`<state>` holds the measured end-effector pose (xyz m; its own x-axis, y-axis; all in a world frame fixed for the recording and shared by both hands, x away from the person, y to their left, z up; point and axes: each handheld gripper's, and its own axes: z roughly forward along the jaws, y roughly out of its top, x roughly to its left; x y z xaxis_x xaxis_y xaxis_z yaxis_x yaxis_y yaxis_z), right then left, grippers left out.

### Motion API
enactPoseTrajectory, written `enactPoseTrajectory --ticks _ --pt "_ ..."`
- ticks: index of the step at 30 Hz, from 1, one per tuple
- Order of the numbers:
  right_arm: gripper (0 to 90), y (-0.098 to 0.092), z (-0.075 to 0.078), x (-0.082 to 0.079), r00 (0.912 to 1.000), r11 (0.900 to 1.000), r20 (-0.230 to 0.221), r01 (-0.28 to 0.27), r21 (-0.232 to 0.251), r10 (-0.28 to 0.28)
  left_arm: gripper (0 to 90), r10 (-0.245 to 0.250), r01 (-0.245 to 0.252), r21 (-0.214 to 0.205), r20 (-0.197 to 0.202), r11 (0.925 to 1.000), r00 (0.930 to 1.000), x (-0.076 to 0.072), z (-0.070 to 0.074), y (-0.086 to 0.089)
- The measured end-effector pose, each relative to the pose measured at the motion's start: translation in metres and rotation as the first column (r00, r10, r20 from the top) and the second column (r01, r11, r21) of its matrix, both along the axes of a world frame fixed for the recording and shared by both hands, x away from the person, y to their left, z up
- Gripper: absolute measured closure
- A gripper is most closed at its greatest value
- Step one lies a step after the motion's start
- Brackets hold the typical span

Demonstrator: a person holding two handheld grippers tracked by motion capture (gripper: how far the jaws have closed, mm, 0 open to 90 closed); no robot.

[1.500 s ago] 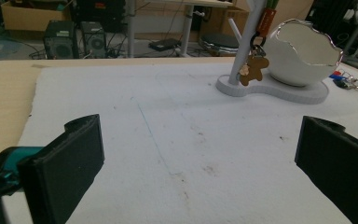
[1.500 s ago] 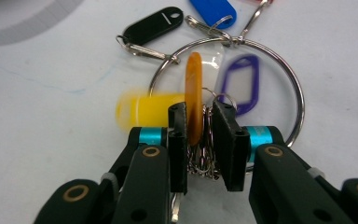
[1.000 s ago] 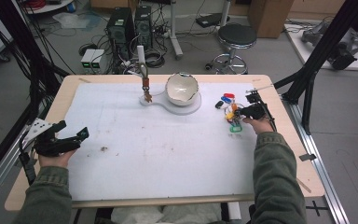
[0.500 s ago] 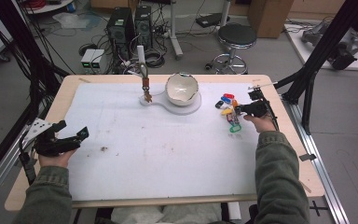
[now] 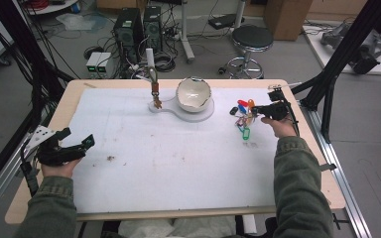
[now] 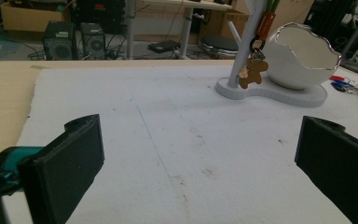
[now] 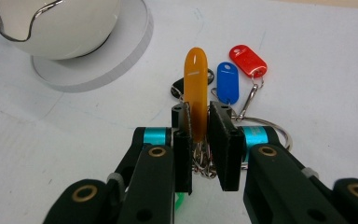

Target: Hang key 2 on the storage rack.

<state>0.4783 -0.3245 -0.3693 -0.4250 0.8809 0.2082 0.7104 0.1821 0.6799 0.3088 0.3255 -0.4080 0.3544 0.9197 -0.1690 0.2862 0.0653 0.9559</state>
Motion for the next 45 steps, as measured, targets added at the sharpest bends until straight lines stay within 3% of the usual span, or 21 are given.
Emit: enactPoseTrajectory --ticks 5,8,27,45 --pt "79.9 -0.002 0.005 -0.003 0.9998 0.9994 0.016 0.008 0.032 -0.008 1.7 -0.002 0.002 -0.001 0.000 1.0000 1.0000 0.000 0.000 0.000" --pt "79.9 -0.002 0.011 -0.004 0.9997 0.9997 0.020 0.010 0.022 -0.011 1.7 -0.002 0.002 -0.003 -0.001 1.0000 1.0000 0.001 0.000 -0.001" --pt "79.8 0.025 0.081 -0.015 0.9928 0.9978 0.117 -0.032 0.058 0.025 1.7 -0.002 0.002 -0.012 0.002 0.9999 1.0000 0.001 0.000 0.000" --pt "79.8 0.051 0.123 -0.023 0.9870 0.9933 0.157 -0.052 0.103 0.035 1.7 -0.006 0.006 -0.025 -0.003 0.9997 1.0000 0.002 0.000 0.000"
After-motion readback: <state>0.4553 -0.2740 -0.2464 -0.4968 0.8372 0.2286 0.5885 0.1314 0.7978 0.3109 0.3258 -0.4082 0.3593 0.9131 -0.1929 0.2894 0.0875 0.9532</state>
